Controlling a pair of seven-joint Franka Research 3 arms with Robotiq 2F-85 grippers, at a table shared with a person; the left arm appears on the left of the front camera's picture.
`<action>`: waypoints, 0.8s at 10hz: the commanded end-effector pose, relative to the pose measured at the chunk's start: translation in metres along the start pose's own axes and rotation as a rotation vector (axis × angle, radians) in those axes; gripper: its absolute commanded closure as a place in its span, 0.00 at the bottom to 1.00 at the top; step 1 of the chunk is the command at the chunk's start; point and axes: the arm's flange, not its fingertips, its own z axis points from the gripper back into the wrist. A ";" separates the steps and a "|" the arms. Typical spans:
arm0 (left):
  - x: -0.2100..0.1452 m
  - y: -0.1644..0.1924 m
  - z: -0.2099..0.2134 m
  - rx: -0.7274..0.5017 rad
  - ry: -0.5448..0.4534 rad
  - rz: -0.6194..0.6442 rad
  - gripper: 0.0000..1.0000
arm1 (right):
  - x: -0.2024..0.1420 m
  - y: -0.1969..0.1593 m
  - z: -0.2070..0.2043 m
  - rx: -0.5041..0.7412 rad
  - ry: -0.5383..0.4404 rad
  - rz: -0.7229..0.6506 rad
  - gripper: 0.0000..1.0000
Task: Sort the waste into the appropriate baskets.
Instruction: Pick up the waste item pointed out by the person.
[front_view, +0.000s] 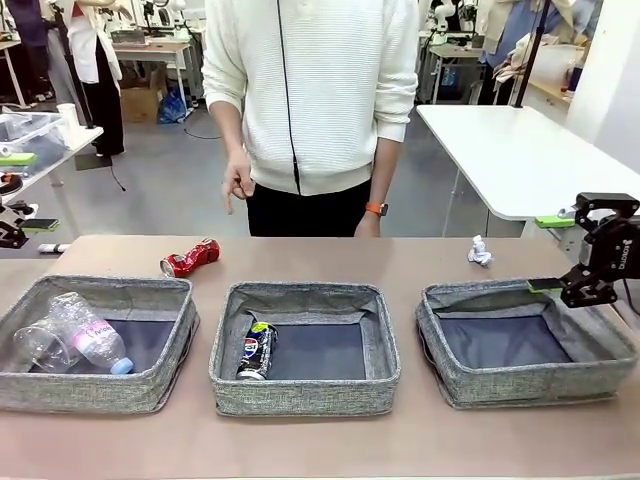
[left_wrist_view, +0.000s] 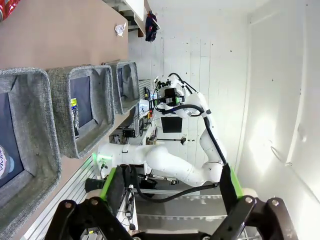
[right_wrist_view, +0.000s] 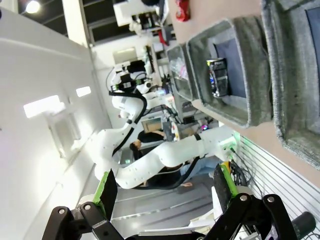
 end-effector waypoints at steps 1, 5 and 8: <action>-0.004 -0.003 0.001 -0.001 0.004 0.013 0.00 | -0.006 -0.001 0.003 0.004 0.007 0.023 0.00; -0.004 -0.003 0.001 -0.001 0.004 0.013 0.00 | -0.006 -0.001 0.003 0.004 0.007 0.023 0.00; 0.013 -0.006 -0.006 0.132 0.019 -0.080 0.00 | -0.006 -0.001 0.003 0.004 0.007 0.023 0.00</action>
